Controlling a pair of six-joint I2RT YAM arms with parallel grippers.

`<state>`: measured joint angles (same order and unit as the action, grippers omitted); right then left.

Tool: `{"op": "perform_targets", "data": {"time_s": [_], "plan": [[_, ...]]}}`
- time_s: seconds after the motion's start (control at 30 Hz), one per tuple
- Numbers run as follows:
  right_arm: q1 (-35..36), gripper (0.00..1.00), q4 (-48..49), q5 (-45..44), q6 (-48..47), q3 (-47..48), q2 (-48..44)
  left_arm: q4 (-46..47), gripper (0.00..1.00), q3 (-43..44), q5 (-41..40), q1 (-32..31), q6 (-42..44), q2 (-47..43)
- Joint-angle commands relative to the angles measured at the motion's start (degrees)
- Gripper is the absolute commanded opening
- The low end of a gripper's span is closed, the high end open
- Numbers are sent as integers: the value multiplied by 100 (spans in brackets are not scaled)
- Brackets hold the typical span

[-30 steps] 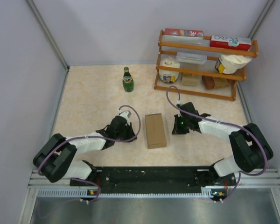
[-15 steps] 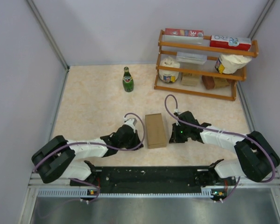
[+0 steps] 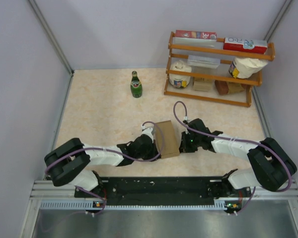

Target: Fold the paper box

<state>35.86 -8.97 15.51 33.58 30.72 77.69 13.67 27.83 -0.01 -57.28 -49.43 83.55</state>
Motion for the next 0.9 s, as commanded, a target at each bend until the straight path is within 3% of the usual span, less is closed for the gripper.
{"op": "perform_targets", "data": {"time_s": [0.0,0.1,0.3,0.43,0.53,0.63,0.67,0.73,0.87], "plan": [[299,5,589,708,324,13,123,-22,0,283,63,-222,-93,390],[299,5,450,551,290,48,97,-189,0,310,63,-223,-67,364],[299,6,-542,-493,96,145,-508,-1531,0,275,-920,-214,-67,-276],[290,13,-948,-1680,297,5,-1123,-2140,18,4,-1395,-223,-233,-953],[273,27,-1080,-2235,561,-197,-1694,-2185,37,-488,-1598,-223,-374,-1629],[255,44,-1124,-2482,641,-347,-2335,-2298,48,-683,-1739,-223,-278,-2262],[255,47,-1159,-2526,632,-365,-2529,-2421,64,-648,-1826,-223,-199,-2455],[255,50,-1256,-2640,553,-286,-2881,-2824,77,-473,-2037,-222,-50,-2772],[246,68,-1545,-3035,307,12,-3566,-3388,84,-77,-2538,-214,328,-3414]]}}
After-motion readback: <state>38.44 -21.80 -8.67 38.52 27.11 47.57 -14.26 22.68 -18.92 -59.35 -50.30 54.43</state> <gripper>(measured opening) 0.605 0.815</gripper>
